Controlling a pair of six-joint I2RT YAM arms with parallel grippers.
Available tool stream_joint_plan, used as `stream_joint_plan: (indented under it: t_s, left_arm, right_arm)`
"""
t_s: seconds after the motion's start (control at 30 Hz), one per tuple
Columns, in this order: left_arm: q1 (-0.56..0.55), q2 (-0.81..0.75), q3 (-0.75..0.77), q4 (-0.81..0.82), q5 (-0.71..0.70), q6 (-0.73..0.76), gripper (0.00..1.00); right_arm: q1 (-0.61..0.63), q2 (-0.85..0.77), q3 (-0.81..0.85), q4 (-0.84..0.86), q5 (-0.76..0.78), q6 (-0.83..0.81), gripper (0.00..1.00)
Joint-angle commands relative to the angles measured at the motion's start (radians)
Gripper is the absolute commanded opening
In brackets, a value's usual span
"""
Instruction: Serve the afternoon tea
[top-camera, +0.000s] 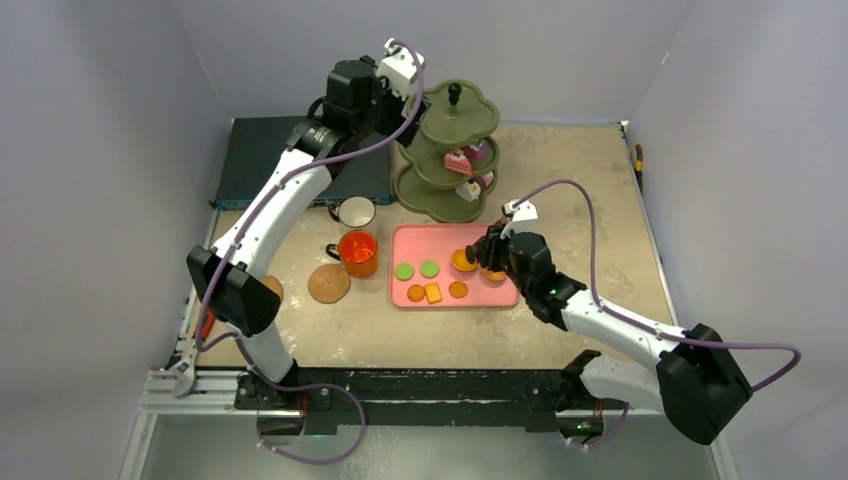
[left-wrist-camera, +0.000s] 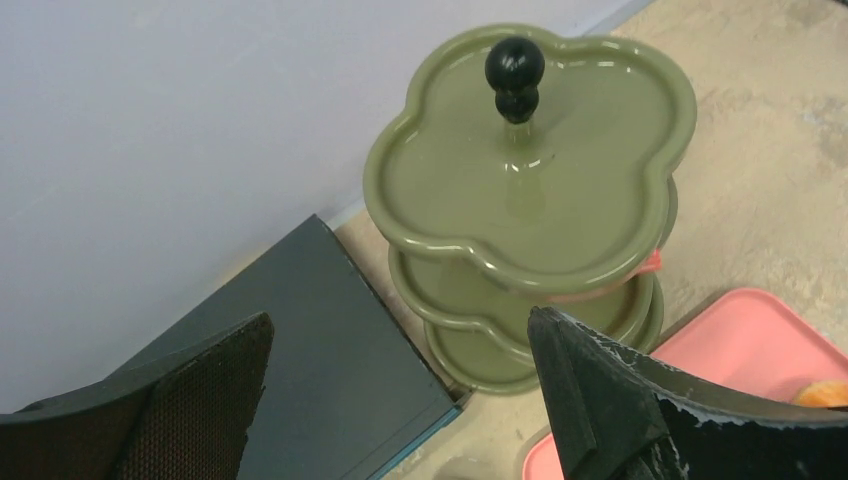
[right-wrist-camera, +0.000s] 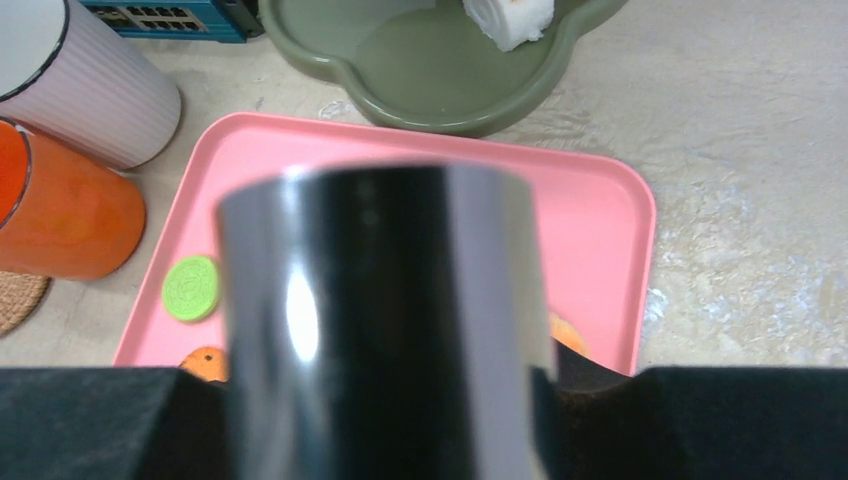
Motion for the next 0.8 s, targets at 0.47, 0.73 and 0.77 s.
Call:
stream_joint_plan:
  t_s: [0.47,0.73,0.77]
  left_arm:
    - [0.001,0.015,0.009,0.008,0.083,0.019,0.99]
    - [0.001,0.01,0.005,0.011,0.086,0.019,0.98]
    - [0.001,0.009,0.004,0.011,0.085,0.022,0.98]
  right_arm:
    - [0.005,-0.005,0.21,0.065,-0.026,0.022,0.16]
    - [0.005,0.129,0.384,0.175,-0.024,0.006,0.15]
    - [0.005,0.137,0.396,0.189,-0.018,0.007,0.15]
